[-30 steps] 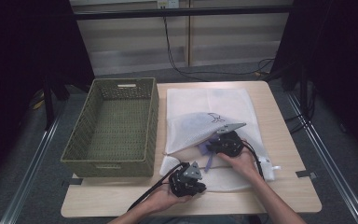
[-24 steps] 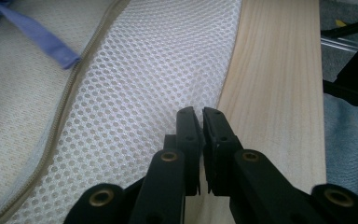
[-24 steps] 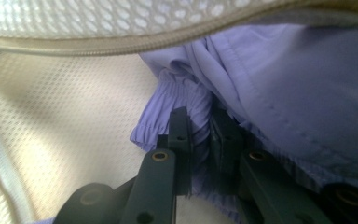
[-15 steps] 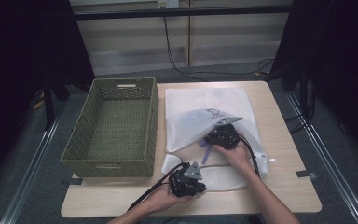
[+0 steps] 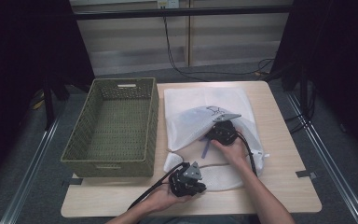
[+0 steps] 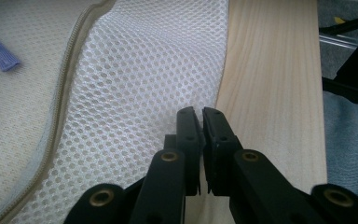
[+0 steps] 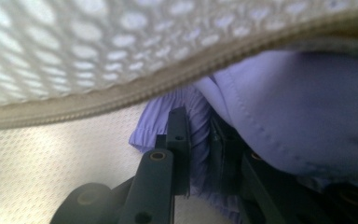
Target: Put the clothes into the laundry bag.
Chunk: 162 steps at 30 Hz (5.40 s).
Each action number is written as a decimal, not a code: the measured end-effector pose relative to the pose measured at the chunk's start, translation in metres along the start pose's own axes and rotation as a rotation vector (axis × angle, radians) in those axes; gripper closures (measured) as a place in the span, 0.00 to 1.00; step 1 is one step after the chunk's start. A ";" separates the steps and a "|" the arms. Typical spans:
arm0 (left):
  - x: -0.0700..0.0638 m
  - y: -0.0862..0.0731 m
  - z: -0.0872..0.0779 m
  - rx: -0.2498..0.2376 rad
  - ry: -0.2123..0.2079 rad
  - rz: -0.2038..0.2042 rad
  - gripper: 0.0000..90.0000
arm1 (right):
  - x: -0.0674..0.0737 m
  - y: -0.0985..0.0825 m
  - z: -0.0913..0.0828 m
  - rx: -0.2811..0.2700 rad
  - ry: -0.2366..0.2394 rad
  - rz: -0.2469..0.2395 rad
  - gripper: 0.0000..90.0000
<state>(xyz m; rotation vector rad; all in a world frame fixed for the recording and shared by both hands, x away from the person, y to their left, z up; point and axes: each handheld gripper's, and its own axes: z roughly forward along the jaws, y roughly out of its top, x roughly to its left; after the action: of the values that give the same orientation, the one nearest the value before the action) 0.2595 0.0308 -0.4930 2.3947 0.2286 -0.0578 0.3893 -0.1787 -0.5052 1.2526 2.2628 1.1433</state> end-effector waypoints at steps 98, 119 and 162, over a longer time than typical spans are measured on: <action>0.008 0.001 0.002 -0.020 0.017 -0.035 0.96 | 0.004 0.000 -0.133 -0.165 0.194 -0.049 0.99; 0.006 0.002 0.004 -0.032 0.035 -0.049 0.96 | 0.021 -0.023 -0.137 -0.105 0.229 -0.092 0.99; 0.004 0.005 0.007 -0.027 0.042 -0.043 0.92 | 0.024 -0.075 -0.099 0.109 0.173 -0.108 0.97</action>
<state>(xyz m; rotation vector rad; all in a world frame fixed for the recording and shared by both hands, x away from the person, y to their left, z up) 0.2644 0.0230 -0.4950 2.3657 0.2991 -0.0242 0.2742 -0.2300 -0.4978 1.0924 2.5171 1.1418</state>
